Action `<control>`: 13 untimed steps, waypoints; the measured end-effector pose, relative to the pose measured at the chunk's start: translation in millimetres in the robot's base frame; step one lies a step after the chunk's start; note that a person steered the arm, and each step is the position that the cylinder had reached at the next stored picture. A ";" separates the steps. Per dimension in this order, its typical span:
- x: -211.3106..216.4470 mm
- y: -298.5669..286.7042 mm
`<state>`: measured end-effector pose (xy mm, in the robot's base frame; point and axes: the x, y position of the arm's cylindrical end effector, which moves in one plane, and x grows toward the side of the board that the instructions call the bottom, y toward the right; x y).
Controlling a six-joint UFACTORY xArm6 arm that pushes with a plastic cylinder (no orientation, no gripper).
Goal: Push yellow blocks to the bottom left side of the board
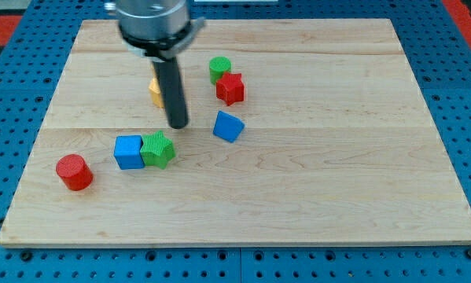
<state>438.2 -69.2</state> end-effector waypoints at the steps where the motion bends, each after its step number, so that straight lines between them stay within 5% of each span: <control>1: 38.9 0.2; 2: 54.4 -55.7; 6: -31.3 -94.7; 9: -173.6 -95.0; 11: -93.9 -15.5; 13: -45.5 -23.6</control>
<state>392.6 -92.8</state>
